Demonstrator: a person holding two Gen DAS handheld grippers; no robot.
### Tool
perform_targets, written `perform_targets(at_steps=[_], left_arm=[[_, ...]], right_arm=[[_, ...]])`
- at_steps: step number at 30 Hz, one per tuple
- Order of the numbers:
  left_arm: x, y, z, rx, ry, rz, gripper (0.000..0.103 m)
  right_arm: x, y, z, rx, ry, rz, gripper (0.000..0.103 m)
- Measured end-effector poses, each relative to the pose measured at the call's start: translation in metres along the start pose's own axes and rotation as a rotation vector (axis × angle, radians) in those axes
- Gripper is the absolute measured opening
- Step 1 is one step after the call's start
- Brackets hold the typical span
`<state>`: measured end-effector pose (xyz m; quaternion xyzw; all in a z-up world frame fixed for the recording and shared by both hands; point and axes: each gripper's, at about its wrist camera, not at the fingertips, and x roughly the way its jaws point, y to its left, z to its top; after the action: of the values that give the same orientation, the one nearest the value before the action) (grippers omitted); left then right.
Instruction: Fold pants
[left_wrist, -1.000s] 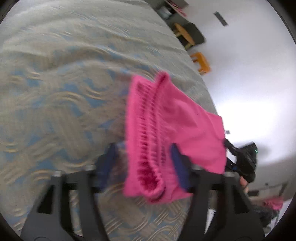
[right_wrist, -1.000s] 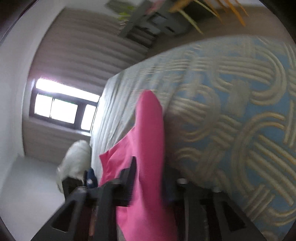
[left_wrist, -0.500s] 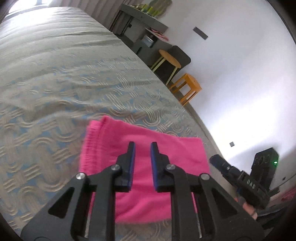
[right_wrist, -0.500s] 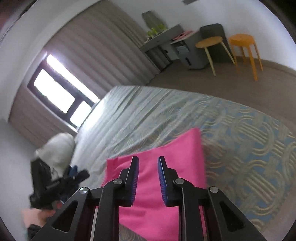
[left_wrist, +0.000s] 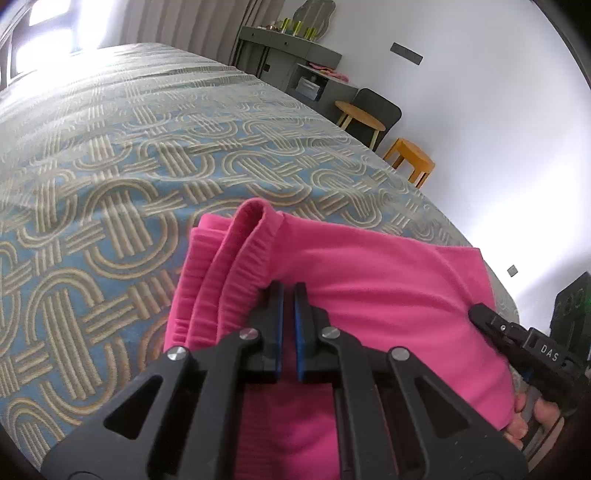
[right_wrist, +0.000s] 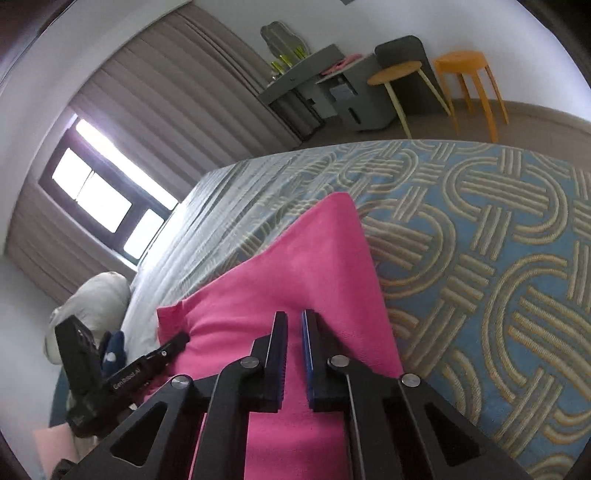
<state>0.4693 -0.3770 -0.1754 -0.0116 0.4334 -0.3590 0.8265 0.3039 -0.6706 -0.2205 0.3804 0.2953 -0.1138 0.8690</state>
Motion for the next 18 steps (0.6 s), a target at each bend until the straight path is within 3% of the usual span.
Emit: perform_targets(at_steps=[3,4,6,7,8,10,11,14,18], left_arm=[[-0.004,-0.021,-0.001,0.113,-0.004,0.119,0.011],[-0.008,-0.029,-0.002,0.153,-0.002,0.16,0.019],[-0.029,-0.041,-0.009,0.198,0.005,0.181,0.039],[-0.039,-0.042,-0.012,0.197,-0.001,0.179,0.059],[-0.062,-0.042,-0.016,0.189,-0.039,0.183,0.069],[-0.101,-0.038,-0.023,0.175,-0.119,0.169,0.072],[-0.119,-0.035,-0.025,0.168,-0.141,0.166,0.075],[-0.185,-0.012,-0.034,0.121,-0.217,0.181,0.078],[-0.253,0.023,-0.05,0.081,-0.287,0.246,0.081]], right_arm=[[-0.002,0.004,0.001,-0.008,-0.001,-0.012,0.005],[-0.002,0.005,0.002,-0.004,0.001,-0.01,0.006],[-0.007,0.012,0.003,-0.013,0.015,-0.006,0.01],[-0.008,0.016,0.006,-0.024,0.026,-0.015,0.014],[-0.012,0.02,0.006,-0.036,0.038,-0.025,0.018],[-0.026,0.035,-0.001,-0.038,0.051,-0.018,0.055],[-0.035,0.041,-0.007,-0.034,0.045,-0.008,0.063],[-0.064,0.069,-0.03,-0.069,0.011,0.035,0.067],[-0.08,0.123,-0.061,-0.115,0.065,0.141,0.076]])
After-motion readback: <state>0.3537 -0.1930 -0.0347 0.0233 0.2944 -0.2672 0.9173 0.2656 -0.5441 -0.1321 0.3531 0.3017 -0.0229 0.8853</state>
